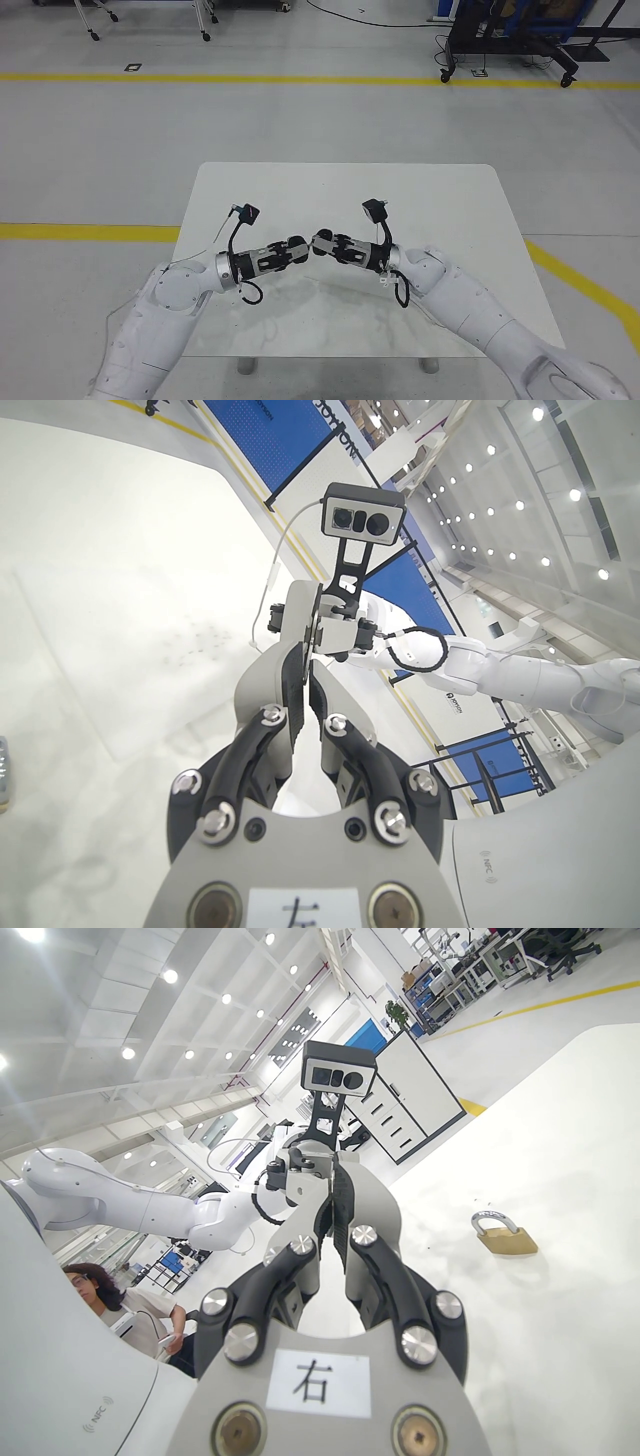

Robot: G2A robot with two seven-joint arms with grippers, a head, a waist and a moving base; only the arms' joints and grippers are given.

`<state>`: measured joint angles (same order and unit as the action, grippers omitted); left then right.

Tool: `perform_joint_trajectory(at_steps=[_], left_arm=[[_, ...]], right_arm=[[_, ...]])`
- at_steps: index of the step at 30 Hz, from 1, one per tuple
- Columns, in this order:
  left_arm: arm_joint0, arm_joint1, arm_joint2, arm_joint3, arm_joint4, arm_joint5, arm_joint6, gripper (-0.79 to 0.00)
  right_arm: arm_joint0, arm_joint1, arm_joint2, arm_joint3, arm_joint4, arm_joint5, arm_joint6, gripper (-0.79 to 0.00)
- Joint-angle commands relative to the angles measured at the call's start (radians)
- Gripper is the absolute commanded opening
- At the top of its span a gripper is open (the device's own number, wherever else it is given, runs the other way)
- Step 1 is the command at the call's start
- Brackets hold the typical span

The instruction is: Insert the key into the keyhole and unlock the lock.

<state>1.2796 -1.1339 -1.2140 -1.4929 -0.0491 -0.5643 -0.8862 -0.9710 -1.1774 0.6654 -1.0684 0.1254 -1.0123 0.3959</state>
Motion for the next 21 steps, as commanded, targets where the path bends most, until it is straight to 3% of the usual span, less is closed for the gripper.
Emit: perform_joint_trajectory(at_steps=[1,21], left_arm=[[-0.001,0.001,-0.003,0.001,-0.005,0.001,0.004,-0.785],[-0.005,0.014,-0.013,0.008,-0.040,-0.006,0.020,-0.785]], right_arm=[[-0.001,-0.003,0.008,0.001,0.006,0.000,0.013,-0.785],[-0.036,-0.031,0.091,0.005,0.153,0.000,0.242,-0.785]])
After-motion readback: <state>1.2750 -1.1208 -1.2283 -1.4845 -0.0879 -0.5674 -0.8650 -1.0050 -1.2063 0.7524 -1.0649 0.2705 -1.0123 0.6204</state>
